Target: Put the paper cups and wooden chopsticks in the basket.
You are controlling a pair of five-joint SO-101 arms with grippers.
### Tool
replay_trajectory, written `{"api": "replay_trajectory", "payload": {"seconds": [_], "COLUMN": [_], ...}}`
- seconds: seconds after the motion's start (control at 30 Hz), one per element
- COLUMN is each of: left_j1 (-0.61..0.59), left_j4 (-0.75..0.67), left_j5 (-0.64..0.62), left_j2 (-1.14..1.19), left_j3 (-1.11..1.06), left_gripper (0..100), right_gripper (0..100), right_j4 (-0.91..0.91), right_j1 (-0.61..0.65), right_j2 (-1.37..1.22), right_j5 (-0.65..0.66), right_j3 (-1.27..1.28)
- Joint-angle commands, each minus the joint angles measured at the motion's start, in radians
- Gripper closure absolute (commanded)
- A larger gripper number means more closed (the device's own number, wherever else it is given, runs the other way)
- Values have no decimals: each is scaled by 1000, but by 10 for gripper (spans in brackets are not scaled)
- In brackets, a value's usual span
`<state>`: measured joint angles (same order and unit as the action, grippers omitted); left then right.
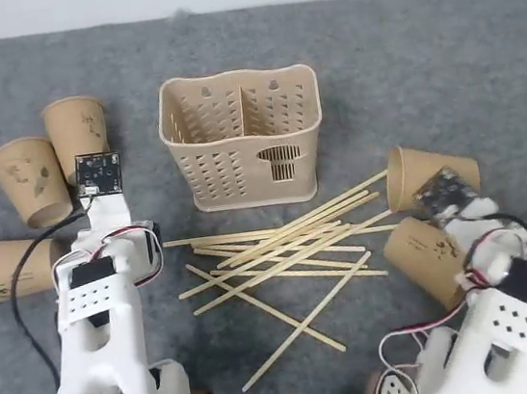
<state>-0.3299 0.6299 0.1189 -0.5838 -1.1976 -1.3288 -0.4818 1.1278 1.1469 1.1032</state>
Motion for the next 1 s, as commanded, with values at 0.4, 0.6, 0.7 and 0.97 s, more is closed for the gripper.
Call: {"api": "replay_trajectory", "payload": {"seconds": [0.4,0.6,0.7,0.97], "left_j1": [2,2,2,2], "left_j4": [5,5,5,6], "left_j5": [5,5,5,5], "left_j2": [3,3,3,3], "left_j3": [39,39,39,39], "left_gripper": [826,826,826,826], "right_gripper": [813,962,995,990], "right_j4": [295,297,268,-35], "right_j1": [105,137,136,134], "right_j2": [18,18,18,7], "right_j5": [121,-46,-94,-232], "right_j3": [198,143,100,-173]}}
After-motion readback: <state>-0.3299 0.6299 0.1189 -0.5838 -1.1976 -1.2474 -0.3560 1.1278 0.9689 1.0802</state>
